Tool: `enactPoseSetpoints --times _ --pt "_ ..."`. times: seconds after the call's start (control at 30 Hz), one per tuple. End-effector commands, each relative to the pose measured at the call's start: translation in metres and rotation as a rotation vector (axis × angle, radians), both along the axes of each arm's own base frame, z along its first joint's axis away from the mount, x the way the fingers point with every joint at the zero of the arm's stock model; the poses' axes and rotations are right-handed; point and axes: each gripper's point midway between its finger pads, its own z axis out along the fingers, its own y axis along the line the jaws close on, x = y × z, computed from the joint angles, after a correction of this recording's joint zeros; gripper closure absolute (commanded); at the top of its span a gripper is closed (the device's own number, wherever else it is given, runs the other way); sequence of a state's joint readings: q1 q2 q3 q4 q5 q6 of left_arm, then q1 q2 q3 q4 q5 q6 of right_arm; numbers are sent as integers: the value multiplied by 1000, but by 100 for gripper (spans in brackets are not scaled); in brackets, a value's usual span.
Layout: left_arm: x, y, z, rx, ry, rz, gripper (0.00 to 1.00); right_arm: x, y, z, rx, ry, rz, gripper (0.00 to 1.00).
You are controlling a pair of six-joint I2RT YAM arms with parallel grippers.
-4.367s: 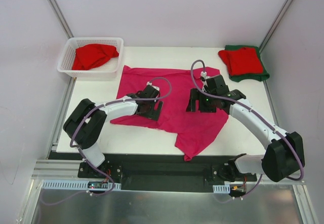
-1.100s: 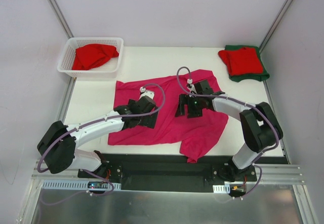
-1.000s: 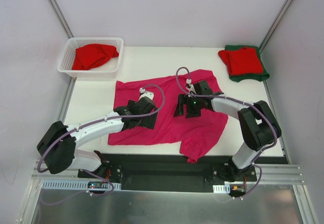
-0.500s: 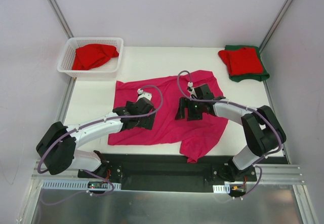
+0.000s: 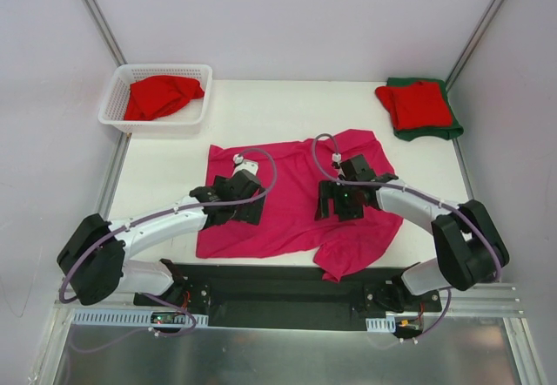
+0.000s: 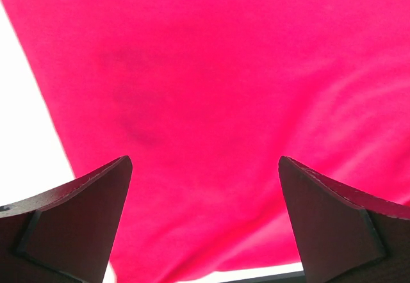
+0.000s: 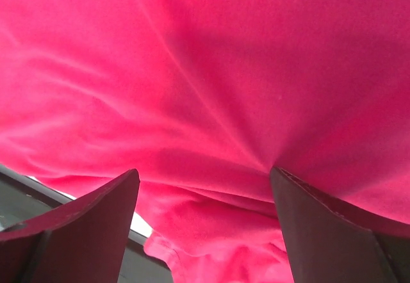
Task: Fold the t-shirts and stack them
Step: Flatten out the tshirt
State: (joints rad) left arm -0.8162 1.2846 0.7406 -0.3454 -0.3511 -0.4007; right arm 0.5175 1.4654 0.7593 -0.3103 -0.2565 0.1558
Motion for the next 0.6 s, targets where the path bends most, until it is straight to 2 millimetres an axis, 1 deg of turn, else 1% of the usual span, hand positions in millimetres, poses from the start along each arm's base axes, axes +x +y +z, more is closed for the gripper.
enactPoseSetpoints --times 0.0,0.03,0.1,0.13,0.17,0.2,0.23,0.27,0.3,0.37,0.43,0.53,0.57 --pt "3 4 10 -17 -38 9 1 -22 -21 9 -73 19 6 13" --pt "4 2 14 -24 -48 4 1 -13 -16 23 -49 -21 3 13" --pt "10 1 21 -18 -73 -3 1 -4 -11 50 -15 -87 -2 13" --pt "16 -3 30 -27 -94 -6 1 8 -5 71 12 -140 -4 13" --pt "20 -4 34 -22 -106 -7 1 14 -2 88 35 -175 -4 13" --pt "23 -6 35 -11 -109 -17 1 18 2 100 51 -202 -1 12" --pt "29 -12 43 -22 -124 -21 1 28 10 125 91 -253 3 12" --pt "32 -15 44 -24 -126 -27 1 32 14 136 111 -275 8 12" --pt "35 -19 42 -22 -125 -34 1 35 17 143 124 -289 15 11" --pt "41 -27 46 -41 -135 -45 1 45 24 161 145 -323 17 11" --pt "48 -34 43 -56 -141 -57 1 51 26 159 130 -321 12 11" --pt "59 -33 36 -59 -140 -40 1 53 29 152 135 -312 8 11" --pt "62 -32 30 -57 -129 -33 2 55 29 148 139 -312 4 11"
